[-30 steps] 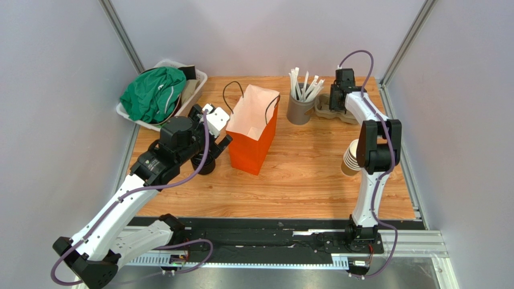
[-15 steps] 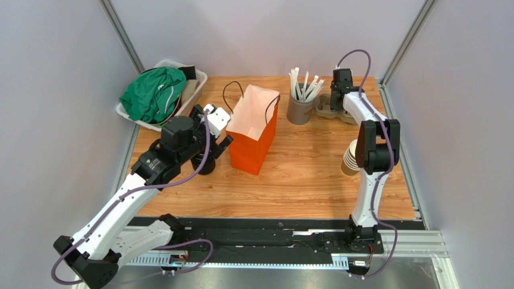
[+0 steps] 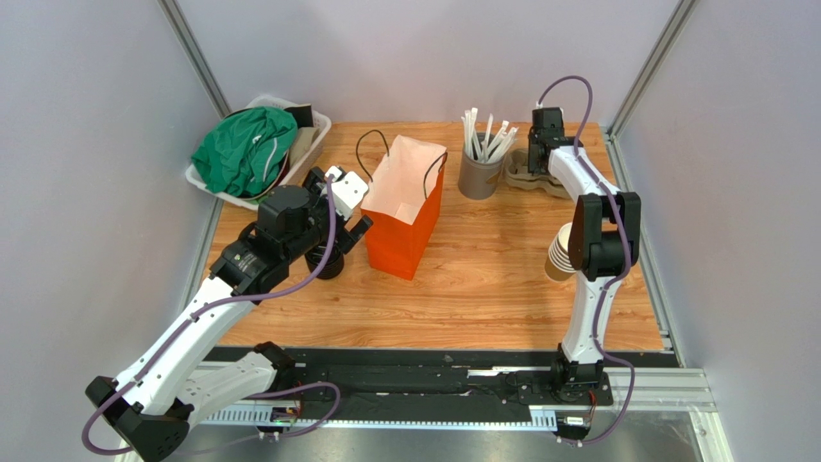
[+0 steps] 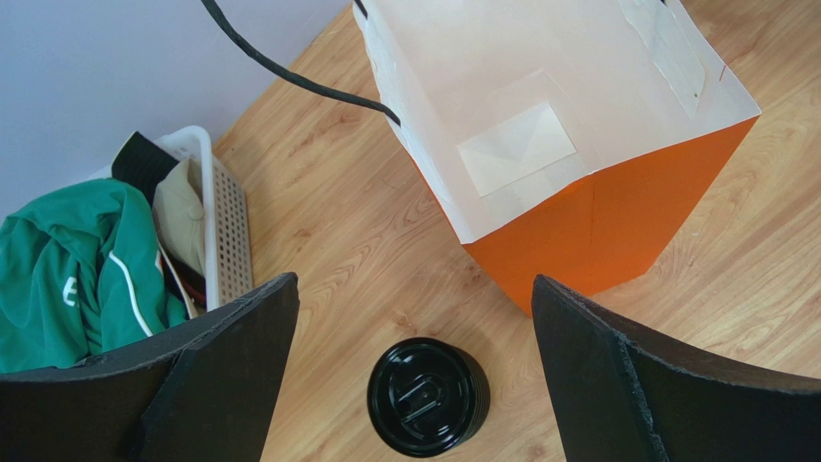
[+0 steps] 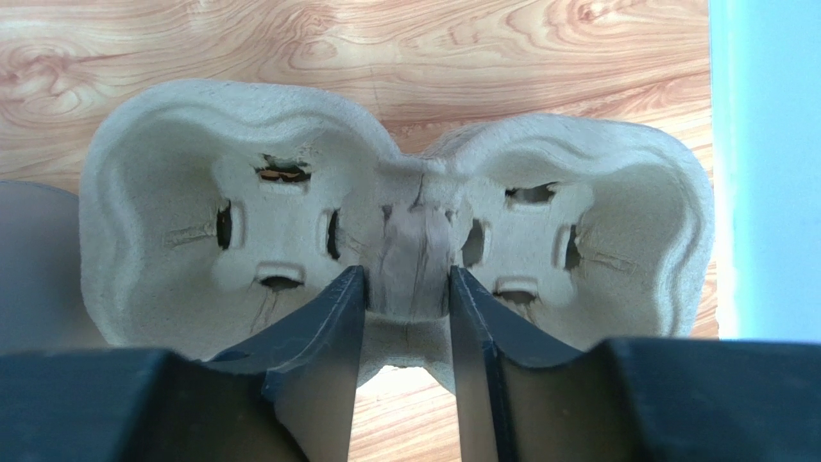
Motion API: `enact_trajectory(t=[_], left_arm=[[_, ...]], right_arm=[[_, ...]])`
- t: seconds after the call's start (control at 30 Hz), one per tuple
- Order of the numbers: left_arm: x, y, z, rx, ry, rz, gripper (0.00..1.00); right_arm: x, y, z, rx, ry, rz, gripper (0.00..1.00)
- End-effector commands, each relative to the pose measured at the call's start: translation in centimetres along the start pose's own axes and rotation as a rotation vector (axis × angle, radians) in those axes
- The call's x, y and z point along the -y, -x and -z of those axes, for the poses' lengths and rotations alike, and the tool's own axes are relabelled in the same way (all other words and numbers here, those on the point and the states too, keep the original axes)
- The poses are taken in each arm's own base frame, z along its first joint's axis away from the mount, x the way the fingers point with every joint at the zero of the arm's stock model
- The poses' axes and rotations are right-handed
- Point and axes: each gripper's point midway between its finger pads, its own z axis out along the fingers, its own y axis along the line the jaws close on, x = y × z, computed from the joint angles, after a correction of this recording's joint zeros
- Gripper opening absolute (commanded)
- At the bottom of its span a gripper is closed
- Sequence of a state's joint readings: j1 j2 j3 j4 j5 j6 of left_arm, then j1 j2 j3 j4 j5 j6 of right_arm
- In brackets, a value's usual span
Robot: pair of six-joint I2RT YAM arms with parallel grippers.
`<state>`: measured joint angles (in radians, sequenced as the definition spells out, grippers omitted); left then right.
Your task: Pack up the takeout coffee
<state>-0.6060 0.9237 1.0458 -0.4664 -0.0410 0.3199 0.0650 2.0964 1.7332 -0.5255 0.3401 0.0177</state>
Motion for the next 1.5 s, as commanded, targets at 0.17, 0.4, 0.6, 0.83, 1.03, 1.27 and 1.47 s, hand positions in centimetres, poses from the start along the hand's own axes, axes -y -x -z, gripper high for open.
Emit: enact_trajectory(t=[0.17, 0.4, 0.6, 0.83, 1.03, 1.27, 1.47], left_arm=[[-0.2, 1.1, -0.1, 0.046, 0.003, 0.019, 0.99], [-0.2, 1.2, -0.2, 0.043, 0.002, 0.017, 0.99], [-0.9, 1.8, 0.3, 0.046, 0.026, 0.015, 0.99], [-0.8, 1.6, 0.1, 0.039, 0.025, 0.018, 0.99], [-0.8, 1.5, 0.3, 0.039, 0.023, 0.024, 0.99], [-0.7, 1.3, 0.4, 0.042, 0.019, 0.027, 0.99], [-0.5, 1.3, 0.3, 0.044, 0.01, 0.029, 0.99]], right_arm=[[0.4, 3.4, 1.8, 0.107, -0.013, -0.018, 0.25], [0.4, 4.0, 2.5, 0.121, -0.003, -0.023, 0.19], [0.8, 5.8, 5.4, 0.164, 0.032, -0.041, 0.19], [0.5, 5.7, 5.8, 0.168, 0.037, -0.057, 0.2], [1.6, 5.1, 4.6, 0.15, -0.023, -0.06, 0.2], [4.1, 4.4, 4.5, 0.119, -0.021, -0.084, 0.2], [6.7, 2.2, 2.8, 0.06, -0.018, -0.133, 0.2]])
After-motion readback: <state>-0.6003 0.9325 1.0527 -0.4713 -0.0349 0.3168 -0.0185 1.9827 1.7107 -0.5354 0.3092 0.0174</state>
